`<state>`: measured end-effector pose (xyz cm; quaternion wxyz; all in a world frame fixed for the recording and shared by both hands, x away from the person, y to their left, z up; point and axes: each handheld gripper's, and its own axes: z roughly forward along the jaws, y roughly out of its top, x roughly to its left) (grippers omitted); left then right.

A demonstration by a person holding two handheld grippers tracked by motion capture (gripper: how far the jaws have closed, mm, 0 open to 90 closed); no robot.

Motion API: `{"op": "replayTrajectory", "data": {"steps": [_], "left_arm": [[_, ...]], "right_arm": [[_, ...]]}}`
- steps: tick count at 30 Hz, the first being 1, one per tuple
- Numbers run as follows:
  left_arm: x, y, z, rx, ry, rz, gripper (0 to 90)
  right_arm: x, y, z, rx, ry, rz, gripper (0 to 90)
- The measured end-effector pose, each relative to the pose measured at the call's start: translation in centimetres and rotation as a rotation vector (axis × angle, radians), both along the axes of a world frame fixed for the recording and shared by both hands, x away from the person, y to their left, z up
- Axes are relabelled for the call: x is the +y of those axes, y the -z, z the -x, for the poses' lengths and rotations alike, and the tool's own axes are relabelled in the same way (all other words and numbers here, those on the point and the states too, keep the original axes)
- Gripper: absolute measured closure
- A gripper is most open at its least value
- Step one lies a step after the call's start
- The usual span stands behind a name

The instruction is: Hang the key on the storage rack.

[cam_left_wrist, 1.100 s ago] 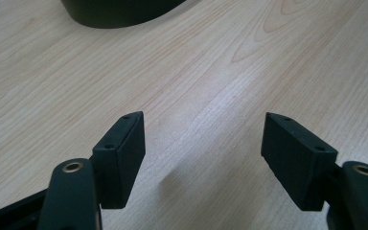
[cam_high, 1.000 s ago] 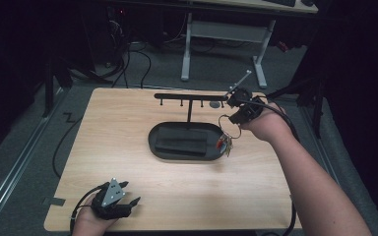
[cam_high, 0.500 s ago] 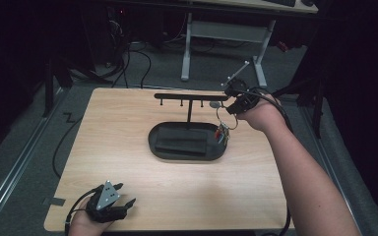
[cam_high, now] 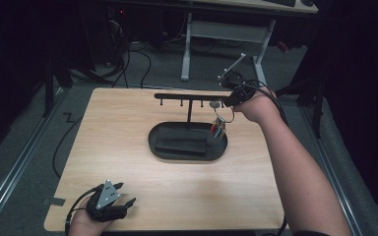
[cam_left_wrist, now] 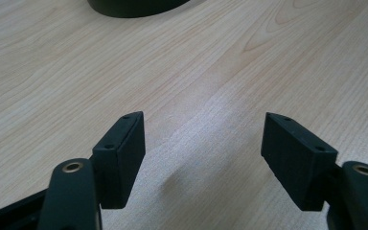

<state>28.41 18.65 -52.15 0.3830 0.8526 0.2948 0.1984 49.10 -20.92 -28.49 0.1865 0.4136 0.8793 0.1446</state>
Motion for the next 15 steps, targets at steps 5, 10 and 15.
{"op": "replayTrajectory", "data": {"steps": [5,10,15], "left_arm": [[0.1,0.1,0.0,-0.003,-0.005,0.003,32.3],[0.0,0.2,-0.1,0.009,0.004,-0.007,32.3],[-0.1,0.2,-0.1,0.005,0.003,-0.006,32.3]], "right_arm": [[-0.4,0.9,-1.0,0.010,0.020,-0.004,87.6],[-0.2,1.6,-1.4,0.016,0.010,0.007,87.6],[-0.3,2.4,-2.0,0.027,0.019,0.012,87.6]]}}
